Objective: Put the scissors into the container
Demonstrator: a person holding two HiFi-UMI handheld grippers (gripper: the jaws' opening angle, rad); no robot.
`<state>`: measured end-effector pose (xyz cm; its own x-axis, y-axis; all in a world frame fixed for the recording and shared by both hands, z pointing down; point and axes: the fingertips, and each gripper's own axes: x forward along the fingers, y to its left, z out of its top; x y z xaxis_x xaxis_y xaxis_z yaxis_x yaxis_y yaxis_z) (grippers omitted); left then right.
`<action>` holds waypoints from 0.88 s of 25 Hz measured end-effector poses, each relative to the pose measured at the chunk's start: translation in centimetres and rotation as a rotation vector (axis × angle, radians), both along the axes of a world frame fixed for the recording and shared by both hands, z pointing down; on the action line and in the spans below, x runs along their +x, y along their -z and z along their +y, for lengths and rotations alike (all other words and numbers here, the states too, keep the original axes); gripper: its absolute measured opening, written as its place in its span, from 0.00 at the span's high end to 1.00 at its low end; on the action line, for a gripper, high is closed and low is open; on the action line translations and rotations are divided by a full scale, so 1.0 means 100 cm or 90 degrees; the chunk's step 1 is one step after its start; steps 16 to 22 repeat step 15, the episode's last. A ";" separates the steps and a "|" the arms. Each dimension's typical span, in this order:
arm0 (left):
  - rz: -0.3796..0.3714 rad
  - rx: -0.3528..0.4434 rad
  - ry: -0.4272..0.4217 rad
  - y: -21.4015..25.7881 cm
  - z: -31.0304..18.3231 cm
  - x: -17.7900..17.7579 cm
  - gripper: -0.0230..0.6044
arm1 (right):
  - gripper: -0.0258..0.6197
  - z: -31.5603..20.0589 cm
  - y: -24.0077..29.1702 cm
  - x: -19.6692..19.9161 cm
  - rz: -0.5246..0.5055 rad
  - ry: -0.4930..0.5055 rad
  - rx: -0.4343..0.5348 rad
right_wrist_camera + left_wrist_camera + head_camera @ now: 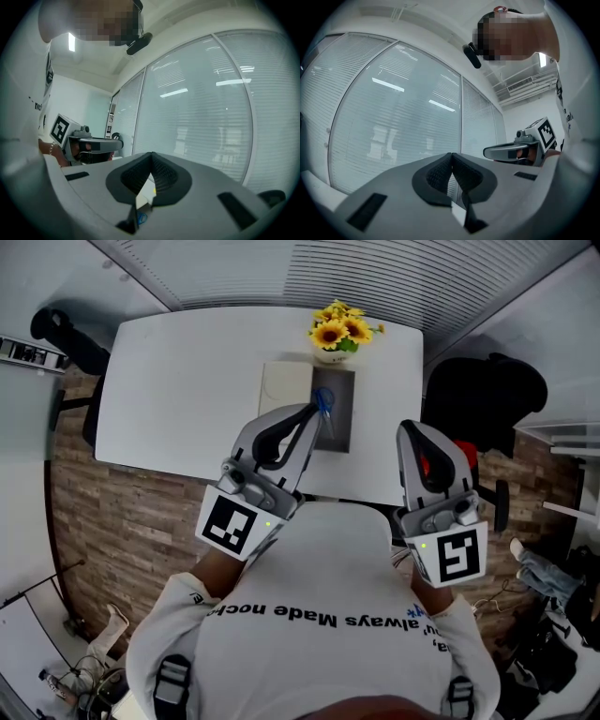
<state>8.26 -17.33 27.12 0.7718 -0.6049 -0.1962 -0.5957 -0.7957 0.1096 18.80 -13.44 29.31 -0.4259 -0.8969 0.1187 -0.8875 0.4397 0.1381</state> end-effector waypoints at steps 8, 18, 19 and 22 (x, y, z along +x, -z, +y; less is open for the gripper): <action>-0.001 -0.002 -0.002 -0.003 -0.001 -0.024 0.93 | 0.95 -0.003 -0.002 -0.024 0.003 -0.001 -0.001; -0.001 0.002 -0.007 -0.004 -0.002 -0.047 0.93 | 0.95 -0.004 -0.005 -0.046 0.003 -0.007 -0.004; -0.001 0.002 -0.007 -0.004 -0.002 -0.047 0.93 | 0.95 -0.004 -0.005 -0.046 0.003 -0.007 -0.004; -0.001 0.002 -0.007 -0.004 -0.002 -0.047 0.93 | 0.95 -0.004 -0.005 -0.046 0.003 -0.007 -0.004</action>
